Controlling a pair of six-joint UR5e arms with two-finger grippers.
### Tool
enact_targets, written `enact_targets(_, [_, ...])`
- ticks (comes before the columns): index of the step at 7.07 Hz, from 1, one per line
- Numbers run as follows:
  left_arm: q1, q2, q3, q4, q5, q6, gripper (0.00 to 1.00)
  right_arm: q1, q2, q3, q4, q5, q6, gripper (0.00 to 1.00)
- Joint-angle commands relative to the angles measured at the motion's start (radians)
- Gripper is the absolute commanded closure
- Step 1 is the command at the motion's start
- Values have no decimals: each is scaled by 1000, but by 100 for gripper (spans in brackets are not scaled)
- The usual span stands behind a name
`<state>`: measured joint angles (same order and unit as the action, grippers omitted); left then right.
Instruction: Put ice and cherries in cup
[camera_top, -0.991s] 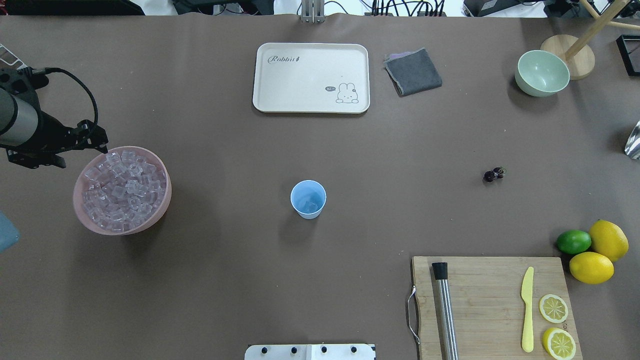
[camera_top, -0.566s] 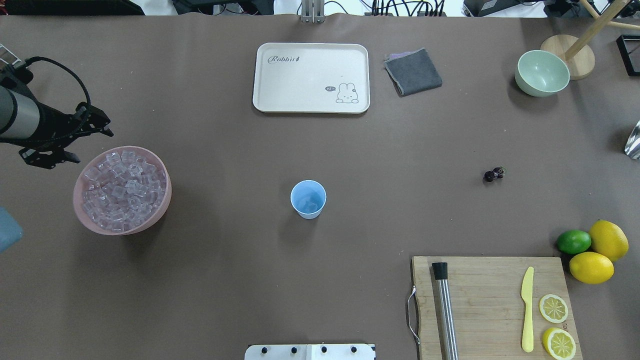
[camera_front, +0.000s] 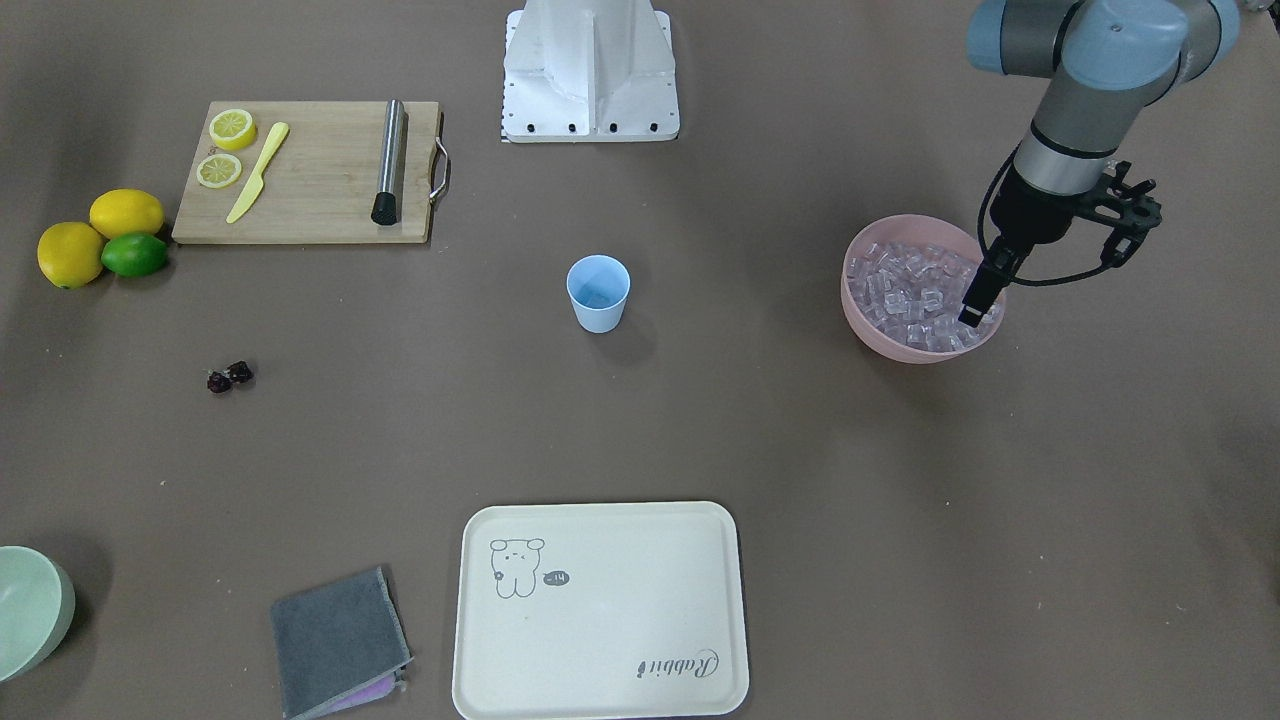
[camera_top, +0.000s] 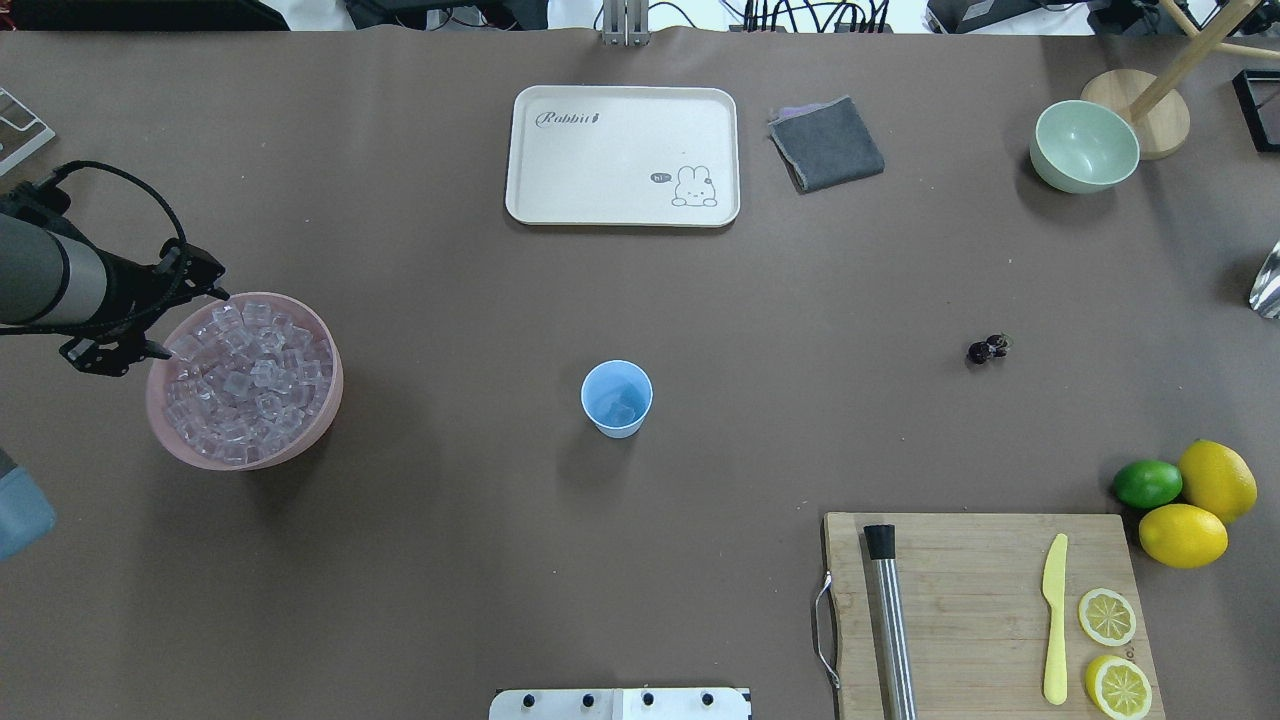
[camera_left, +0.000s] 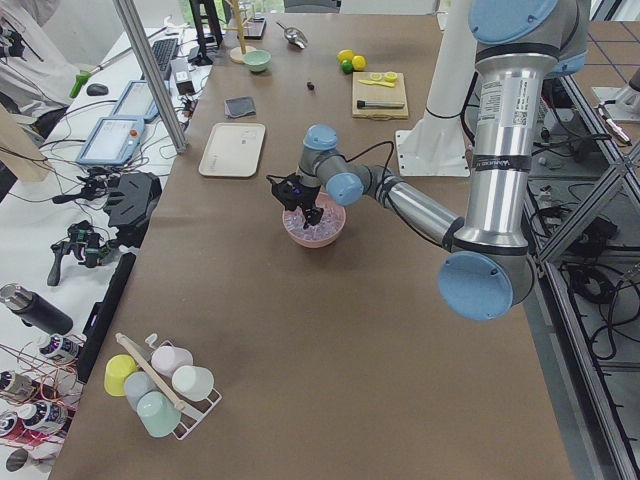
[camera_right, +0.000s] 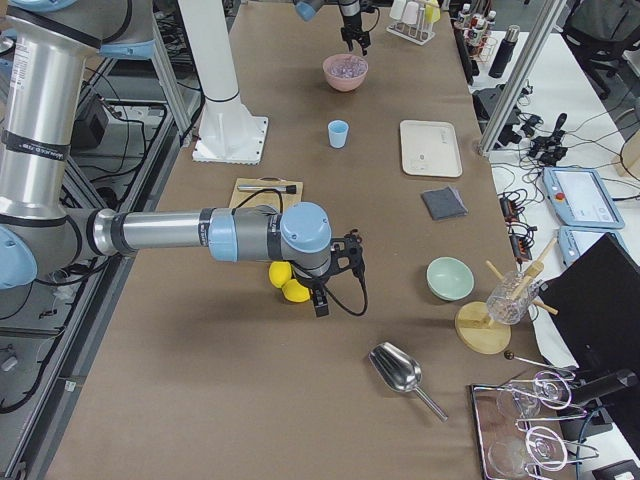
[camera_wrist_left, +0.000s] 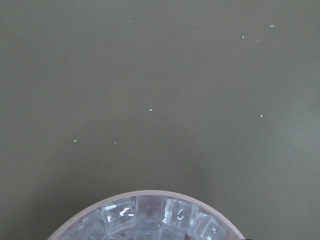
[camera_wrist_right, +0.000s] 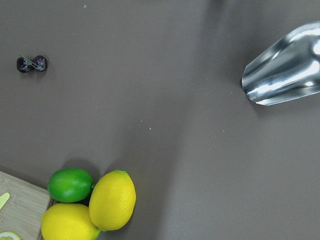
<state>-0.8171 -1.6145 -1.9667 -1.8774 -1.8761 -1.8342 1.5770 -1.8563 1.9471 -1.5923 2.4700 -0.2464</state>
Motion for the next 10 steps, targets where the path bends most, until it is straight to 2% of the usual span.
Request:
enact_targets(1, [13,42,-1,0,26,-22,12,1,-7,13,0,1,-1,0])
enact_targets(5, [41,42,2,-2,28,-62,14,0,-6,29,0,1,3,0])
enact_targets(7, [84,44,2,-2,58,-92,15,0,-6,29,0,1,1,0])
enact_targets(10, [85,47,8,-2,58,-82,27,2,-14,29,0,1,1,0])
